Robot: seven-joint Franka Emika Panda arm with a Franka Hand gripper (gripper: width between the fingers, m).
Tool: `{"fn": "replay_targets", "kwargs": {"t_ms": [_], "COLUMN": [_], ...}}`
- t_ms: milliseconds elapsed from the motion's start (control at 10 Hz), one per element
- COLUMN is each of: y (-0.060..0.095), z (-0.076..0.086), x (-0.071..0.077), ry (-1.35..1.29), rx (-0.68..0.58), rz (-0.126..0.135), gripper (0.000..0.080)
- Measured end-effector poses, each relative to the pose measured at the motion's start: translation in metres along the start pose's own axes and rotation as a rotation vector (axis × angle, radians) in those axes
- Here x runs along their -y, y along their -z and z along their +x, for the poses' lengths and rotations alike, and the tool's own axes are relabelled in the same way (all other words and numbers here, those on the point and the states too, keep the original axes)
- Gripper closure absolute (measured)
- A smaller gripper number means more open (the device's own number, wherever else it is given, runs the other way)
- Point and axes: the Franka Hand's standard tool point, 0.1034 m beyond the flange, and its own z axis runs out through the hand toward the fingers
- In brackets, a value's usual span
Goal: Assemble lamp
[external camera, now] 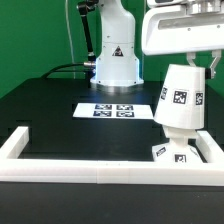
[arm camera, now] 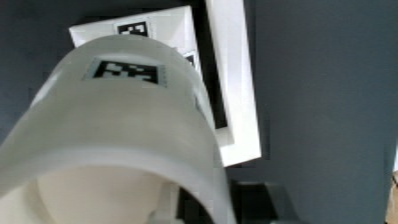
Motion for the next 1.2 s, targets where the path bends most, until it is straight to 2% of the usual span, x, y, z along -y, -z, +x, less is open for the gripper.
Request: {"fn": "replay_targets", "kwargs": {"t_ms": [100, 200, 300, 400, 500, 600, 700, 800, 900, 1000, 1200], "y": [0.000, 0.000, 0.000, 0.000, 0.001, 0.002, 0.003, 0.006, 0.011, 0.015, 0.013], "z": [0.000, -0.001, -0.001, 0.000, 0.000, 0.000, 0.000, 0.000, -0.002, -0.008, -0.008], "x": [0.000, 0.000, -0.001, 0.000, 0.000, 0.000, 0.001, 0.001, 0.003, 0.005, 0.004], "ry": [0.000, -0.002, -0.002, -0.002, -0.003, -0.007, -0.017, -0.036, -0.084, -0.128, -0.111], "rx": [0.001, 0.004, 0.004, 0.001, -0.002, 0.000, 0.004, 0.001, -0.004, -0.007, -0.004], "rz": [0.000, -0.001, -0.001, 0.000, 0.001, 0.001, 0.001, 0.001, -0.002, -0.008, -0.010], "gripper": [0.0755, 0.0679, 0.0679, 0.0497, 0.0497, 0.0319, 0.0189, 0.0189, 0.0118, 0.0105, 0.0101]}}
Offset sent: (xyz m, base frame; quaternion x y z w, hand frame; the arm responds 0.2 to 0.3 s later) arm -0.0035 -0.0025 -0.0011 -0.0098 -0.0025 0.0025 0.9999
